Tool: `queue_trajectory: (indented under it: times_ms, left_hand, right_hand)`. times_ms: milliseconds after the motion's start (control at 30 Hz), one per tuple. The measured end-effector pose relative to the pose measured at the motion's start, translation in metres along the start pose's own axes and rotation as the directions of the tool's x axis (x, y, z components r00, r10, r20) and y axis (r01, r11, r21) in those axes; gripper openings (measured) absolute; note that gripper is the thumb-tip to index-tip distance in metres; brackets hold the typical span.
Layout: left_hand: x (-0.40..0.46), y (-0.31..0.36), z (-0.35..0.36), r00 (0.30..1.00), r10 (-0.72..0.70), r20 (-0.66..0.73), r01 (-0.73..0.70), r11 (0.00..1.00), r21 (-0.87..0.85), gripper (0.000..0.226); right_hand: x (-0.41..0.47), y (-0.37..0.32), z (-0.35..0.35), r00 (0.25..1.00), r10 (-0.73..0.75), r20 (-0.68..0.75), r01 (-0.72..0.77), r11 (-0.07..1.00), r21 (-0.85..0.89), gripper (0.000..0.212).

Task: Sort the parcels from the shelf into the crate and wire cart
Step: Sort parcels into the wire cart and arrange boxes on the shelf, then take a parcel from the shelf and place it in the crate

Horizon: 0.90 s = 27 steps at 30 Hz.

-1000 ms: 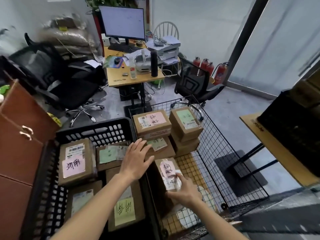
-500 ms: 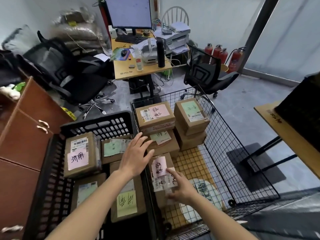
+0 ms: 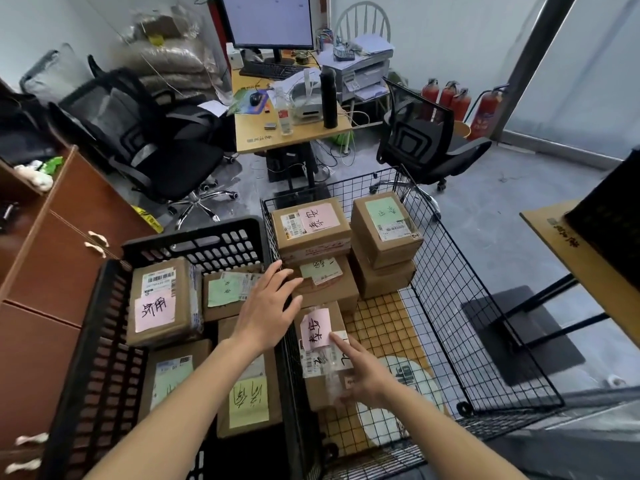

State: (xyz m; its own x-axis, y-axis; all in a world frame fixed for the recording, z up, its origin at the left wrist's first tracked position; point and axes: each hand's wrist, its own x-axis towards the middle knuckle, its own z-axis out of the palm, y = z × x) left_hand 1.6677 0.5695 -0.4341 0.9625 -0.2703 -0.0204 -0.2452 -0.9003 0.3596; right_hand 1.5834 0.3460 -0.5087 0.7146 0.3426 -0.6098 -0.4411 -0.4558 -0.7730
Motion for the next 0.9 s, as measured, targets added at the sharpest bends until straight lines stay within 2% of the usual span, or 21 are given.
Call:
queue_trajectory:
  times_ms: [67, 200, 400, 567, 733, 900]
  left_hand:
    - [0.000, 0.000, -0.001, 1.000, -0.003, 0.016, 0.003, 1.000, 0.021, 0.059]
    - [-0.002, 0.007, -0.009, 0.998, -0.023, 0.055, 0.019, 0.997, 0.074, 0.054]
    - [-0.019, 0.017, -0.029, 0.987, 0.019, 0.163, -0.050, 0.981, 0.190, 0.059]
    - [-0.028, 0.033, -0.060, 0.985, 0.050, 0.167, -0.083, 0.977, 0.196, 0.062]
    - [-0.036, 0.073, -0.100, 0.977, 0.185, 0.110, -0.200, 0.968, 0.150, 0.063]
    - [-0.075, 0.116, -0.138, 0.927, 0.372, 0.052, -0.375, 0.919, 0.123, 0.068]
  right_hand:
    - [-0.001, -0.001, 0.000, 1.000, 0.008, -0.004, -0.008, 1.000, -0.013, 0.120]
    - [-0.007, -0.005, -0.003, 0.999, 0.020, -0.039, -0.029, 0.967, -0.253, 0.126]
    - [-0.024, -0.029, -0.028, 0.994, -0.009, -0.104, -0.042, 0.878, -0.477, 0.114]
    - [-0.063, -0.064, -0.049, 0.965, -0.075, -0.251, -0.073, 0.843, -0.533, 0.105]
    - [-0.137, -0.098, -0.049, 0.884, -0.125, -0.451, -0.175, 0.806, -0.566, 0.088]
    - [-0.241, -0.124, -0.014, 0.745, -0.116, -0.657, -0.345, 0.776, -0.529, 0.084]
